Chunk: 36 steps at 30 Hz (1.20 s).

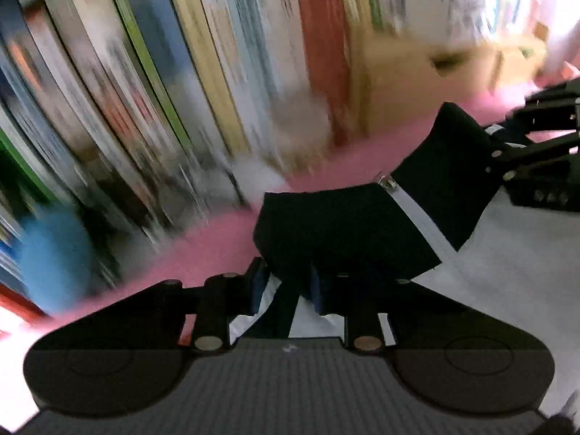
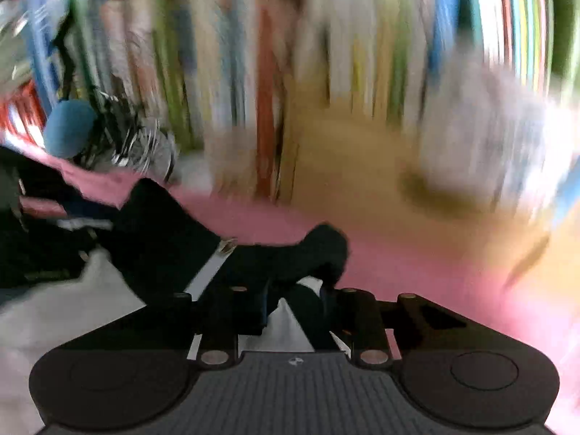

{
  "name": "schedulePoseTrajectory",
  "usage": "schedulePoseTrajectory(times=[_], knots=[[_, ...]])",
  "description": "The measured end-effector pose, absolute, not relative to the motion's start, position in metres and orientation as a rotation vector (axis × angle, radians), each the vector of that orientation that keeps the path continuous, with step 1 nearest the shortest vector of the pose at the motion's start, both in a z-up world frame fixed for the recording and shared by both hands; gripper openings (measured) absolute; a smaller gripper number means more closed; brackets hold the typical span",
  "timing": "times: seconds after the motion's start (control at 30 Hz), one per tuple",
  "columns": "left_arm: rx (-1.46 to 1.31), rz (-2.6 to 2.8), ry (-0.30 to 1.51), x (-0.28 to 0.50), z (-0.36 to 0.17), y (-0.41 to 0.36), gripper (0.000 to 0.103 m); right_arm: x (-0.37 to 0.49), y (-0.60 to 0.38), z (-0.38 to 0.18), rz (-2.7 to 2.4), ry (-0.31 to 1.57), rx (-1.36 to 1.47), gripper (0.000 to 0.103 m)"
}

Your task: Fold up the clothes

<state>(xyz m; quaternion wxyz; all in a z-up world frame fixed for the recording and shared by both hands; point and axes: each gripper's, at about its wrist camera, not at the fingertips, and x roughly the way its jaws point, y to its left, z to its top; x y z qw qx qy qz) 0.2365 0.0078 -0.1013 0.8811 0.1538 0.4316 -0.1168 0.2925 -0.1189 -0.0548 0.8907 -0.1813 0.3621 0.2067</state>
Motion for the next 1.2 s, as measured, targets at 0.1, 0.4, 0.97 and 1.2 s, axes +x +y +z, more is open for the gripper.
schedulePoseTrajectory(times=[0.1,0.4,0.97,1.2], knots=[[0.373,-0.195,0.924,0.256,-0.116,0.004,0.026,0.302,-0.104,-0.074,0.411,0.674,-0.519,0.027],[0.315,-0.156,0.885,0.199,-0.074,0.032,0.071,0.262,-0.116,-0.045,0.346,0.614,-0.425,0.092],[0.128,0.020,1.224,-0.050,-0.085,0.089,0.074,0.020,-0.189,-0.091,0.493,1.174,-0.315,0.084],[0.171,0.019,1.222,-0.135,-0.071,0.077,0.079,-0.075,-0.212,-0.089,0.519,1.121,-0.434,0.091]])
